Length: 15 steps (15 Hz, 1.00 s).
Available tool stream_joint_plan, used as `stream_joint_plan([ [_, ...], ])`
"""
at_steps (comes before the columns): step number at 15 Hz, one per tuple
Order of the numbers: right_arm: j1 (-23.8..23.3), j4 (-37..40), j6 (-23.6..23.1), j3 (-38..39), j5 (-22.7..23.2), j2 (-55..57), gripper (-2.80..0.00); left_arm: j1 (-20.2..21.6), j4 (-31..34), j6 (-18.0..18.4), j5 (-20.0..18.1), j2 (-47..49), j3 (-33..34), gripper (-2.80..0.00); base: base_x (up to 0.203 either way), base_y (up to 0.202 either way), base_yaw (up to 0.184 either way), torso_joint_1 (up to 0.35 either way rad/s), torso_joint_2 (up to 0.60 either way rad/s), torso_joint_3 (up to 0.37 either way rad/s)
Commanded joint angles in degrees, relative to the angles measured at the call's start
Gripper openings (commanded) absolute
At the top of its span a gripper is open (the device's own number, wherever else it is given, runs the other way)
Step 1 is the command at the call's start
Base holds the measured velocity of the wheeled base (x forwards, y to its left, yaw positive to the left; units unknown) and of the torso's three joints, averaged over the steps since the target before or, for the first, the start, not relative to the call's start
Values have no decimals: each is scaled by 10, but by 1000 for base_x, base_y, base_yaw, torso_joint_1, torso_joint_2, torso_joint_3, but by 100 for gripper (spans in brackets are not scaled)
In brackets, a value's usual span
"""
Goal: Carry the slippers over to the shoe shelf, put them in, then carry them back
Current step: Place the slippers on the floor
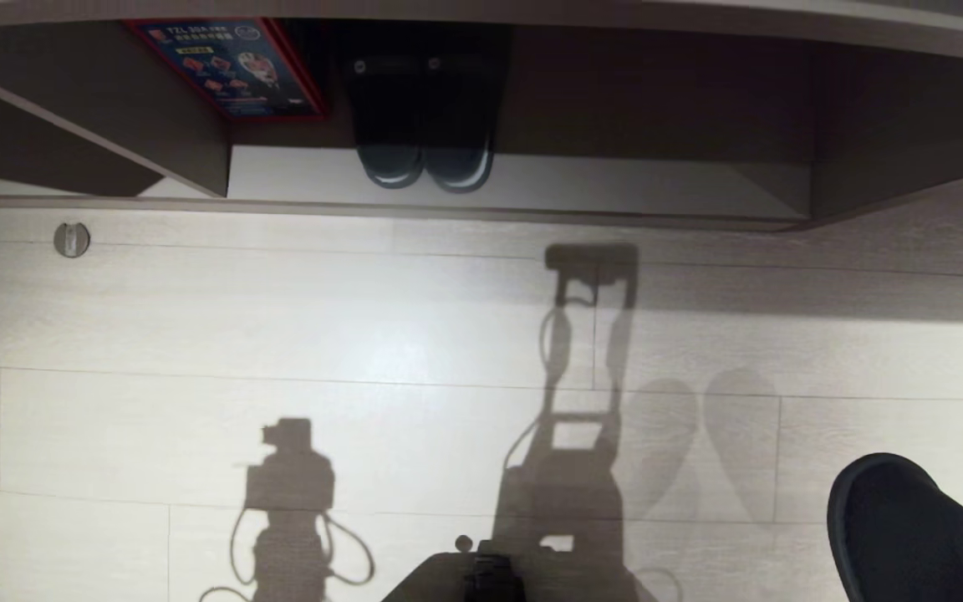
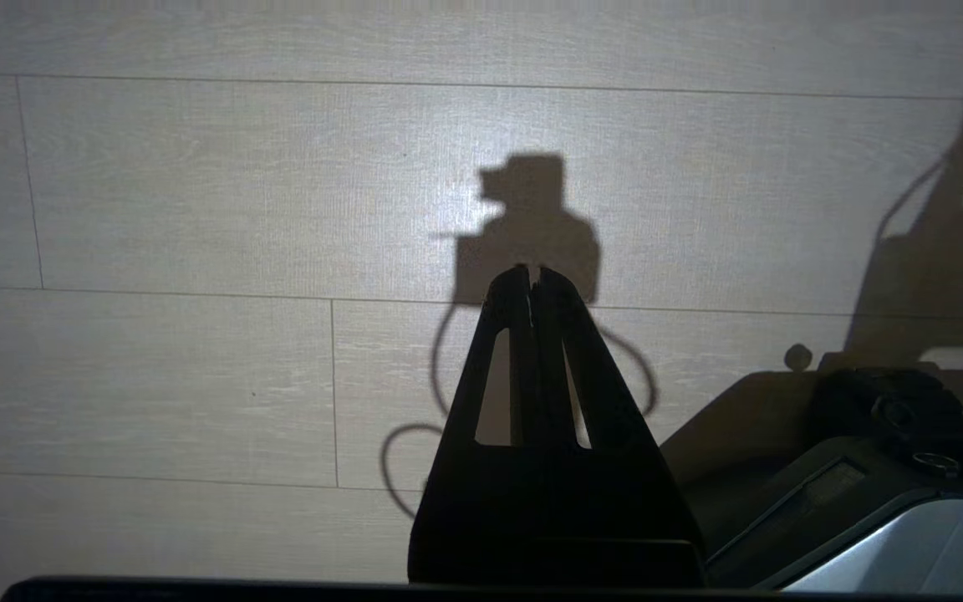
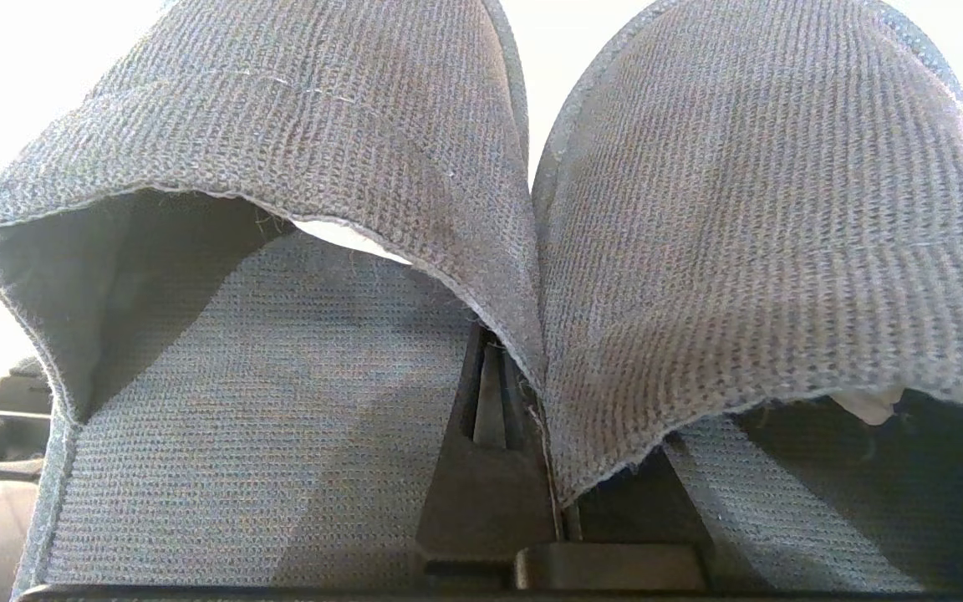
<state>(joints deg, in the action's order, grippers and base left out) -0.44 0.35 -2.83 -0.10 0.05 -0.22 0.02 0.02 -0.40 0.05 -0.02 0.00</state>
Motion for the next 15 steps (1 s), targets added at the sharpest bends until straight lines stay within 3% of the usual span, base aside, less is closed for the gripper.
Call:
stream_joint_plan([
  [1,0,0,-1,0,0,2,-280,0,0,0,0,0,0,-280,0,0,0,-7,2,198],
  [15,0,0,-9,0,2,2,-280,0,0,1,0,0,1,-280,0,0,0,2,2,199],
])
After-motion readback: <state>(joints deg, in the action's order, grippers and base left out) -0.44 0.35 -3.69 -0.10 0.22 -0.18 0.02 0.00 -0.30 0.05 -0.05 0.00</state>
